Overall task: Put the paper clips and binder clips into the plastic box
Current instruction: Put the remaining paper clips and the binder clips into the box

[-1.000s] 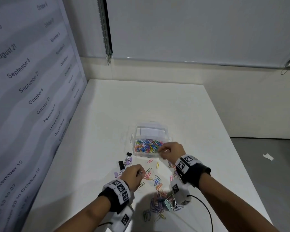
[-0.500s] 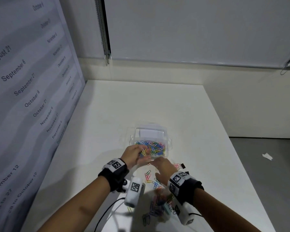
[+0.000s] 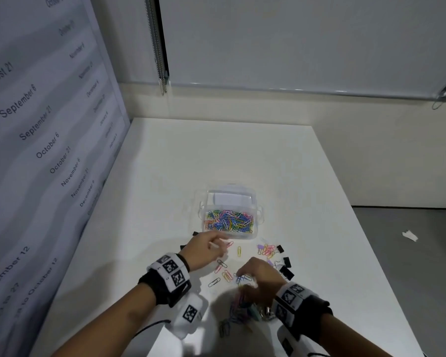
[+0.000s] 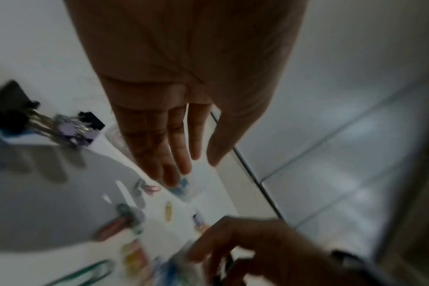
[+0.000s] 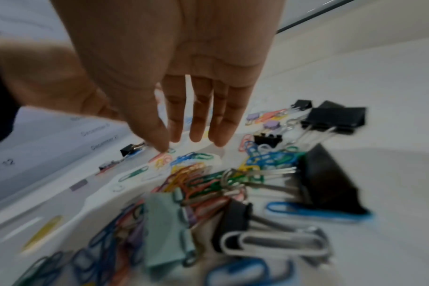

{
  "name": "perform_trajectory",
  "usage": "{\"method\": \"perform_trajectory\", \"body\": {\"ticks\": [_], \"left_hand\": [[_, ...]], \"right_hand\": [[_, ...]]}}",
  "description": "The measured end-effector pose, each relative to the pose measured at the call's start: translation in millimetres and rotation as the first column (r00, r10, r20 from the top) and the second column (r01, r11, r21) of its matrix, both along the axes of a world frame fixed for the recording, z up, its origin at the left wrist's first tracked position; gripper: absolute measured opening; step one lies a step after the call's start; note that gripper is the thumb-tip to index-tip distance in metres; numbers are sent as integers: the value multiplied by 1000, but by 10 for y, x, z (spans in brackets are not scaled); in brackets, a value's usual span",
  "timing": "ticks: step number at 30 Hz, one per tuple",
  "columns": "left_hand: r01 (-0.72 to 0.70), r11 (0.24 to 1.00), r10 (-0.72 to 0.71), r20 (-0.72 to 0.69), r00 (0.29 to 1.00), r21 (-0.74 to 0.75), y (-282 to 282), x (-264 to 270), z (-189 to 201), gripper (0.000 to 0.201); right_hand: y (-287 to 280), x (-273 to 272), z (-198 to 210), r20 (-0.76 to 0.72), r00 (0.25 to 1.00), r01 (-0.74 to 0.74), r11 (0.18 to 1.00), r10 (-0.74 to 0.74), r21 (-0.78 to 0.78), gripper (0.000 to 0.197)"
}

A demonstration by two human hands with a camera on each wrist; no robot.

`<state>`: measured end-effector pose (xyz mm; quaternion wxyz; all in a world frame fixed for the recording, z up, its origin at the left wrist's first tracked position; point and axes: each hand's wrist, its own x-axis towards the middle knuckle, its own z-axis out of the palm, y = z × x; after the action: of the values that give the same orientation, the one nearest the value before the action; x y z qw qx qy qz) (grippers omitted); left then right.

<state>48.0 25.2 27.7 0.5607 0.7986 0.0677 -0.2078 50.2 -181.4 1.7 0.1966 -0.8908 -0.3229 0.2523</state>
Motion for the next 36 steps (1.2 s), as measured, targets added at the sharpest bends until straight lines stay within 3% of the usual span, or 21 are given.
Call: {"method": "perform_trajectory", "body": {"ticks": [2,5,7,9,11,16,20,25,27,32,36], "left_hand": [[167,968,-172,12,985,187,13,-188,-59,28],[415,798,-424,-82,902,436,0,-421,-197,60],[463,718,-476,-117,871,520,-25,-528,-297,80],[452,711,-482,-95,871,539,-63,-610,-379,85],[427,726,-470,-63,880,539,-101,-661,-413,80],[311,830,-362,23,932,464,-226,-793,-414,64],[345,811,-419,56,906,472,-420,-885,-377,63],[438,690,-555,33,831,576,-666,-893,-384,65],[443,683,-554,17,832,580,-708,-868,-412,59],[420,699,-540,42,841,578,-708,-767,-418,32],[448,653,-590,39,807,611,-635,-698,-394,19]], "right_hand": [[-125,-60,30,54,998,39,994,-45,101,29],[-261,-201,22,-24,999,25,990,-22,140,26],[-328,-294,12,-109,994,-5,997,13,79,40],[-361,-364,-35,-113,992,-60,998,57,-25,57],[-365,-437,-96,-61,998,-28,999,26,-22,55],[-424,-464,-196,-15,986,168,964,-168,206,20],[-617,-334,-147,-19,964,266,953,-266,144,16],[-766,-398,-71,-22,971,233,925,-238,301,18],[-751,-432,-71,-30,983,180,925,-181,335,22],[-766,-385,-283,87,995,27,990,-39,138,37],[-781,-283,-284,126,990,-68,994,57,83,27]]}}
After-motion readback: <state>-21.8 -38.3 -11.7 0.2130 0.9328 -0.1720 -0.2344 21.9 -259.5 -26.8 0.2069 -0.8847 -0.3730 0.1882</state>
